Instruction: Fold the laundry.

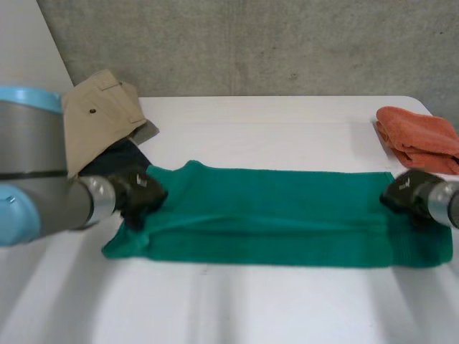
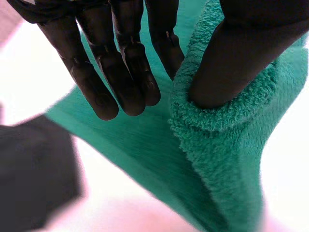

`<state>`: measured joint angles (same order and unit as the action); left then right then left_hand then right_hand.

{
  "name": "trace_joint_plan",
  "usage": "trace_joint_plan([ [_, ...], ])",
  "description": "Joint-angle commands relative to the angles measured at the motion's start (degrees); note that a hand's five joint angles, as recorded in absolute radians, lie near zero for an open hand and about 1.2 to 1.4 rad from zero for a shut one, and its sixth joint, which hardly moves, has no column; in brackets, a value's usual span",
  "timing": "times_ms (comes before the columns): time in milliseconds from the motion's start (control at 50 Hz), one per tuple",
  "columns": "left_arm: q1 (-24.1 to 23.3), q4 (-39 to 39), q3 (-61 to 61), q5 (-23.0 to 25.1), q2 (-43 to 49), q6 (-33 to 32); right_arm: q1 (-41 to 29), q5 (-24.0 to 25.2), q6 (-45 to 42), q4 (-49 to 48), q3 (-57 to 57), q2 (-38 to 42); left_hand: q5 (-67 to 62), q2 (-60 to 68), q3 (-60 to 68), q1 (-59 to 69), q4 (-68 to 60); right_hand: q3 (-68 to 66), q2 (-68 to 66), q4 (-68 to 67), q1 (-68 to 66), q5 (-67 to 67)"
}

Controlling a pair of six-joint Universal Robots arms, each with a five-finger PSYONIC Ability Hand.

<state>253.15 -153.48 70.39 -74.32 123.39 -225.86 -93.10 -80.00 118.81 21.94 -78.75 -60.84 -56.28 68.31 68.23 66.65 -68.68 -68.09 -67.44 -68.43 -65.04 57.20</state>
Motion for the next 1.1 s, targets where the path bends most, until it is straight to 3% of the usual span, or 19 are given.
trace_joint_plan([
  [20,-1.08,-3.31,-25.19,-1.0,7.38,4.81,-3.84,-2.79,11.52,-9.45,17.82,5.73,-13.72,11.69,11.77,13.35,-11.32,-11.91,-12.56,-11.57,-14.96,12.8],
  [160,-1.26,-15.08,-47.61,-1.79,8.88,12.98,-5.34,-4.54,25.3,-28.92,32.15,5.48,-13.72,11.69,11.77,13.35,-11.32,-11.91,-12.56,-11.57,-14.96,12.8],
  [300,-0.29,-29.31,-54.13,-7.15,6.78,22.03,-5.86,-6.04,35.96,-52.22,31.91,2.66,-13.72,11.69,11.77,13.35,-11.32,-11.91,-12.56,-11.57,-14.96,12.8],
  [340,-0.2,-30.73,-53.96,-7.42,6.51,23.18,-6.04,-5.96,35.79,-53.4,31.64,2.57,-13.72,11.69,11.77,13.35,-11.32,-11.91,-12.56,-11.57,-14.96,12.8],
  [480,1.03,-30.04,-47.73,-6.36,6.42,24.33,-7.18,-3.67,35.35,-48.93,31.81,3.89,-13.72,11.69,11.77,13.35,-11.32,-11.91,-12.56,-11.57,-14.96,12.8],
  [660,2.35,-31.61,-27.01,-4.88,6.6,24.15,-8.15,0.37,34.74,-39.54,29.97,9.59,-13.72,11.69,11.77,13.35,-11.32,-11.91,-12.56,-11.57,-14.96,12.8],
  [880,2.44,-34.43,-9.41,1.98,9.94,18.71,-8.15,-1.56,26.57,-27.14,23.21,17.6,-13.72,11.69,11.77,13.35,-11.32,-11.91,-12.56,-11.57,-14.96,12.8],
  [960,2.26,-29.87,-4.4,2.78,7.92,14.23,-7.54,-3.23,24.1,-22.39,19.17,16.55,-13.72,11.69,11.77,13.35,-11.32,-11.91,-12.56,-11.57,-14.96,12.8],
  [1100,2.96,-13.36,6.94,3.22,-2.09,5.44,-5.17,-3.67,20.6,-11.32,8.62,5.84,-13.72,11.69,11.77,13.35,-11.32,-11.91,-12.56,-11.57,-14.96,12.8],
])
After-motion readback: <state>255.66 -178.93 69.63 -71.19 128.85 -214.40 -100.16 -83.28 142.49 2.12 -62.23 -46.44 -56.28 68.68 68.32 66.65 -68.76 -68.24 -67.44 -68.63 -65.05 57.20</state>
